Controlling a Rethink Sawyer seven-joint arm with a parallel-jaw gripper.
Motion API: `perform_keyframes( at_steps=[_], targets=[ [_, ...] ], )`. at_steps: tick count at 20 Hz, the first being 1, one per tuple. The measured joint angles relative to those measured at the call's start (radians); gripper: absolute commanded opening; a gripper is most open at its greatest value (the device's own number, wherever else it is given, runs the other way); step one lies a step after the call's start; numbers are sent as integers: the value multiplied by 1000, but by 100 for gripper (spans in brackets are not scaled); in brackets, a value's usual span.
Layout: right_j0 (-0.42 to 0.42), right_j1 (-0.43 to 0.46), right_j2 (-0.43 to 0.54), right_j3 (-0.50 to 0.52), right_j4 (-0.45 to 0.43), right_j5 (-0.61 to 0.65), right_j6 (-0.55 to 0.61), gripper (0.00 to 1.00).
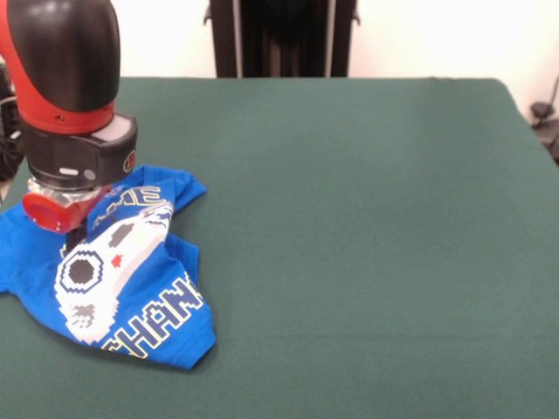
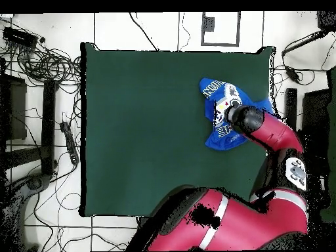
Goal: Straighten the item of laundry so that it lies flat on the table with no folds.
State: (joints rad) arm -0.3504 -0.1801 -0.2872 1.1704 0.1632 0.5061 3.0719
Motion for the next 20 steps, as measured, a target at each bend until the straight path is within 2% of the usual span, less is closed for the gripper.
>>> perform_keyframes(
  at_steps=[5, 10, 13, 20],
  targets=[
    [-54, -27, 44, -16, -96, 38, -28, 0],
    [-137, -62, 82, -31, -194, 95, -107, 0],
    [-161, -78, 95, -25, -211, 100, -129, 0],
    [-212, -177, 126, 61, -255, 101, -160, 0]
  ],
)
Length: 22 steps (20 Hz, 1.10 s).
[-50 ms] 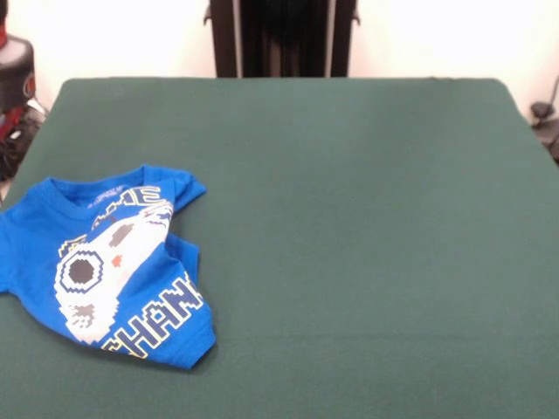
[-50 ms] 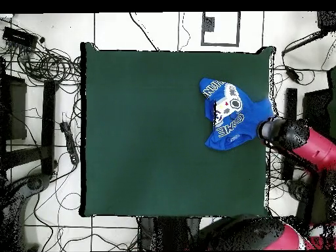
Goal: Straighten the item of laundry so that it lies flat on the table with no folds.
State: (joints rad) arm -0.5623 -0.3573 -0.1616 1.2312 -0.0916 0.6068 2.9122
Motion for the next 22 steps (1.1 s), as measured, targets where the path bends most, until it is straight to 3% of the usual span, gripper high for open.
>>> perform_keyframes(
  at_steps=[9, 22],
  targets=[
    [30, -56, 1, 36, -31, 2, 0, 0],
    [91, -62, 4, 27, -32, 26, 0, 0]
  ],
)
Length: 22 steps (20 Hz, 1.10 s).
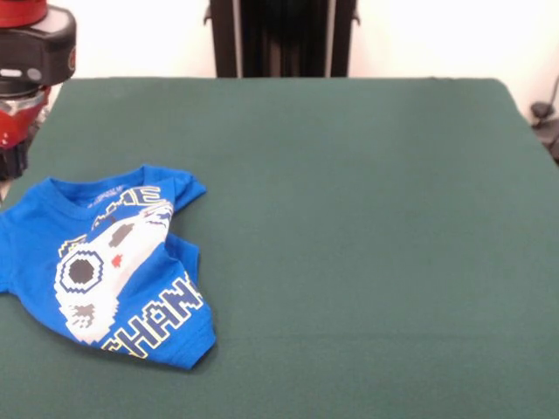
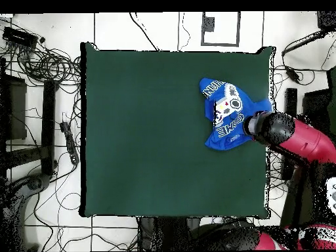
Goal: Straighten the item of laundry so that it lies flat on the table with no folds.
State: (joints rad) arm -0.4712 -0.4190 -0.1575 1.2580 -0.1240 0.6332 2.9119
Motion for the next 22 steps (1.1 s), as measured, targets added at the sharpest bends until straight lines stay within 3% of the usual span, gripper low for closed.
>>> perform_keyframes(
  at_steps=[9, 22],
  targets=[
    [37, 9, 0, -24, 0, 15, 0, 0],
    [65, 94, 1, -70, 2, 15, 0, 0]
  ],
)
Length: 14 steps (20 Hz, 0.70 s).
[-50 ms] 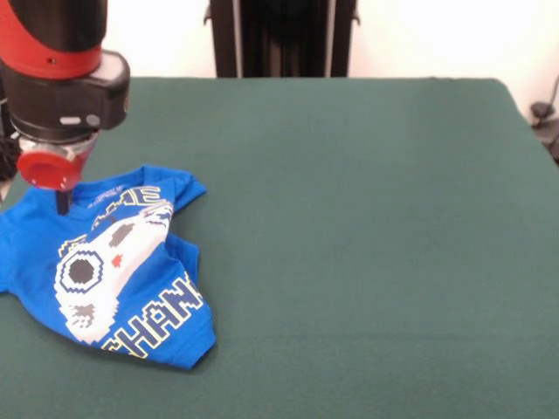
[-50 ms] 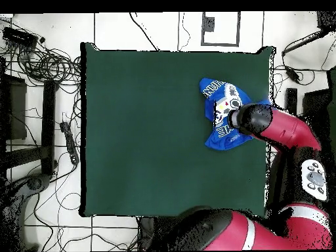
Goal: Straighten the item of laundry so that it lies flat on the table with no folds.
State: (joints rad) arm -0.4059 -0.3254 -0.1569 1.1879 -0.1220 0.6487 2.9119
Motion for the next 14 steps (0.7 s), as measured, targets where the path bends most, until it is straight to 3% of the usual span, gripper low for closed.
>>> perform_keyframes(
  at_steps=[14],
  targets=[
    [0, 85, 2, -7, 18, -3, 0, 0]
  ],
)
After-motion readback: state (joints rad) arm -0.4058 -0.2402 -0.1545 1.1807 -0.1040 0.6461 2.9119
